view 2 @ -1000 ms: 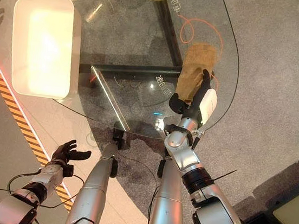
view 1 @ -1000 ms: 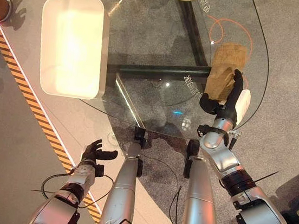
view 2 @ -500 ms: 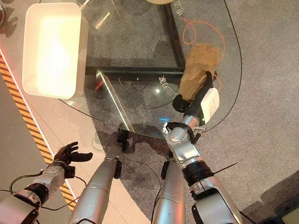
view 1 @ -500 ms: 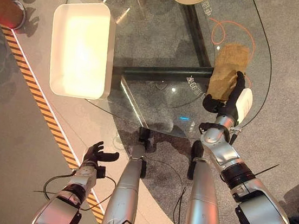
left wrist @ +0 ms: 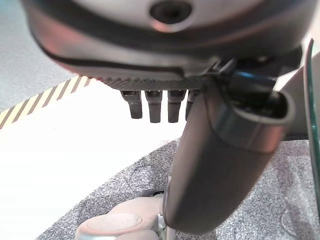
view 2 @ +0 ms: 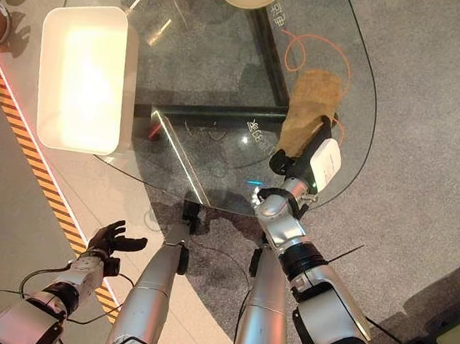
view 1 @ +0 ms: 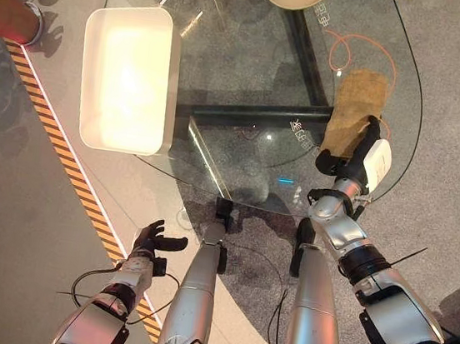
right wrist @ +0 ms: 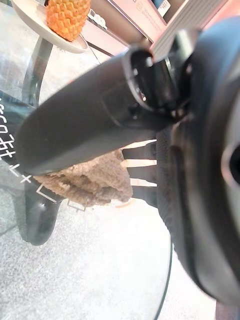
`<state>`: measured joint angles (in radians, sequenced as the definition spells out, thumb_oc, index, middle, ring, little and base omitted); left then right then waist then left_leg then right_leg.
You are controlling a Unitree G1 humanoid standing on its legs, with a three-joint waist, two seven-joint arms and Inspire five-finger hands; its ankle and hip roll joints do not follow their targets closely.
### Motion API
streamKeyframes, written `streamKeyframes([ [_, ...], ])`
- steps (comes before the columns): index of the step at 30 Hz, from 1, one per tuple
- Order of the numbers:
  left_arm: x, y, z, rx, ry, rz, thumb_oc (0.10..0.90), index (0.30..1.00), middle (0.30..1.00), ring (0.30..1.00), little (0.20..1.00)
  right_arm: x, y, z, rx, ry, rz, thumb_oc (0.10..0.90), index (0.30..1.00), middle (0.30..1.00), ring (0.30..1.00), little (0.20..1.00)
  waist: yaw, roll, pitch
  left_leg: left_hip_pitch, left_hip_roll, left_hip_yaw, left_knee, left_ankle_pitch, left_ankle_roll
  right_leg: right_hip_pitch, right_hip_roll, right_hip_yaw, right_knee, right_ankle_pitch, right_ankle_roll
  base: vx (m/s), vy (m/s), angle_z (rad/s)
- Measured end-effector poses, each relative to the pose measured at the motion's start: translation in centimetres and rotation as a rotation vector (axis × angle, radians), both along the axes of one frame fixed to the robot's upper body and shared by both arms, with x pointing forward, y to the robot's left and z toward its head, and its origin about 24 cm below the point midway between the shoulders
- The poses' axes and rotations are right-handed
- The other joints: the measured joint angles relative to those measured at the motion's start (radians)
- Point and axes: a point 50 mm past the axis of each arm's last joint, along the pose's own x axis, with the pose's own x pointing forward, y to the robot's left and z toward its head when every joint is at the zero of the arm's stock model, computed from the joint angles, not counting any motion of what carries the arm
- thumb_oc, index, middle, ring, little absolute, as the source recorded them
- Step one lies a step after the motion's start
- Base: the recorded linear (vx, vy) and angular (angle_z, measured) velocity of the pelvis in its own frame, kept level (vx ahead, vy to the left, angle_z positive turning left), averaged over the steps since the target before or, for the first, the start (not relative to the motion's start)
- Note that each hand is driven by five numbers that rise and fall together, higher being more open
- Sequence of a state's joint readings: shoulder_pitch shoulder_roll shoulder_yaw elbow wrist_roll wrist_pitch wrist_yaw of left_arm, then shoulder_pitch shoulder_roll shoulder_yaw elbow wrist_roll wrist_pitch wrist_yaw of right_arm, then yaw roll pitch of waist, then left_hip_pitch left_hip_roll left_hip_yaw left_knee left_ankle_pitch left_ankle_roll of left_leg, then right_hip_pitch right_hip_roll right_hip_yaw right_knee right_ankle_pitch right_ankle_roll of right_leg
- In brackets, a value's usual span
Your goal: Wipe the table with a cloth and put it in the basket.
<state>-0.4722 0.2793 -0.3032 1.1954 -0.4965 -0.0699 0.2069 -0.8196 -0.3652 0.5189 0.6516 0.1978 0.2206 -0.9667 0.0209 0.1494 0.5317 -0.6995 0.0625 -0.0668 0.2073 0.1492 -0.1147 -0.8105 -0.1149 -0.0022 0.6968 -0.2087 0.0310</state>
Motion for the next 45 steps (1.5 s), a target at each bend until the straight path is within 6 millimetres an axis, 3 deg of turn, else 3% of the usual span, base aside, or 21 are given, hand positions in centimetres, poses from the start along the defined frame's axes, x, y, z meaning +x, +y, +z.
streamKeyframes([
  [11, 0.0, 0.0, 0.0, 0.000, 0.003, 0.000, 0.800, 0.900, 0.900, 0.900, 0.900, 0.3, 0.1, 0.2, -0.025, 0.030, 0.002, 0.800, 0.900, 0.900, 0.900, 0.900, 0.000, 0.000, 0.000, 0.000, -0.001, 0.000, 0.003, 0.010, 0.004, 0.002, -0.001, 0.000, -0.001, 0.002, 0.002, 0.00, 0.000, 0.00],
  [13, 0.0, 0.0, 0.0, 0.000, 0.004, 0.000, 0.800, 0.900, 0.900, 0.900, 0.900, 0.6, 0.0, 0.3, -0.038, 0.045, 0.000, 0.504, 0.646, 0.646, 0.646, 0.604, 0.000, 0.000, 0.000, 0.001, 0.000, 0.000, 0.002, 0.007, 0.000, 0.002, -0.001, 0.000, 0.000, 0.002, 0.001, 0.00, 0.000, 0.00],
  [14, 0.0, 0.0, 0.0, 0.000, 0.006, 0.000, 0.800, 0.900, 0.900, 0.900, 0.900, 0.6, -0.1, 0.4, -0.044, 0.052, -0.005, 0.100, 0.300, 0.300, 0.300, 0.200, 0.000, 0.000, 0.000, 0.001, 0.000, 0.000, 0.002, 0.006, 0.000, 0.002, -0.001, 0.000, 0.002, 0.002, 0.001, 0.00, 0.000, 0.00],
  [19, 0.0, 0.0, 0.0, -0.001, 0.013, -0.001, 0.800, 0.900, 0.900, 0.900, 0.900, 1.3, -1.8, 1.6, -0.121, 0.057, -0.046, 0.100, 0.300, 0.300, 0.300, 0.200, 0.000, 0.000, 0.000, 0.001, 0.002, -0.001, -0.006, -0.004, 0.005, 0.002, -0.002, -0.007, -0.009, 0.007, -0.012, 0.00, 0.000, 0.00],
  [24, 0.2, 0.0, 0.1, -0.001, 0.005, -0.003, 0.800, 0.900, 0.900, 0.900, 0.900, 1.8, -3.1, 2.3, -0.140, 0.081, -0.072, 0.100, 0.300, 0.300, 0.300, 0.200, 0.007, 0.003, -0.002, -0.001, -0.001, -0.001, 0.003, 0.005, 0.007, 0.010, -0.003, -0.007, -0.014, 0.011, 0.001, 0.00, 0.000, 0.00],
  [30, 0.3, -0.1, 0.2, -0.004, 0.001, -0.006, 0.800, 0.900, 0.900, 0.900, 0.900, 1.8, -3.0, 2.2, -0.140, 0.090, -0.064, 0.100, 0.300, 0.300, 0.300, 0.200, 0.004, 0.006, -0.004, 0.004, 0.002, -0.011, 0.000, 0.017, -0.001, 0.008, -0.004, -0.017, 0.007, 0.002, -0.004, 0.00, 0.002, 0.04],
  [35, 0.5, -0.3, 0.4, -0.008, -0.011, -0.014, 0.800, 0.900, 0.900, 0.900, 0.900, 1.9, -3.0, 2.4, -0.138, 0.085, -0.057, 0.100, 0.300, 0.300, 0.300, 0.200, 0.006, 0.016, -0.010, 0.002, 0.004, -0.013, -0.011, -0.007, 0.007, 0.002, -0.001, -0.020, -0.002, 0.001, -0.020, 0.00, 0.000, 0.00],
  [45, 0.6, -0.4, 0.5, -0.009, -0.015, -0.016, 0.800, 0.900, 0.900, 0.900, 0.900, 1.9, -3.1, 2.4, -0.140, 0.090, -0.054, 0.100, 0.300, 0.300, 0.300, 0.200, 0.005, 0.018, -0.011, -0.002, 0.003, -0.018, 0.000, 0.005, 0.001, 0.003, 0.001, -0.018, 0.002, 0.004, -0.007, 0.00, 0.001, -0.02],
])
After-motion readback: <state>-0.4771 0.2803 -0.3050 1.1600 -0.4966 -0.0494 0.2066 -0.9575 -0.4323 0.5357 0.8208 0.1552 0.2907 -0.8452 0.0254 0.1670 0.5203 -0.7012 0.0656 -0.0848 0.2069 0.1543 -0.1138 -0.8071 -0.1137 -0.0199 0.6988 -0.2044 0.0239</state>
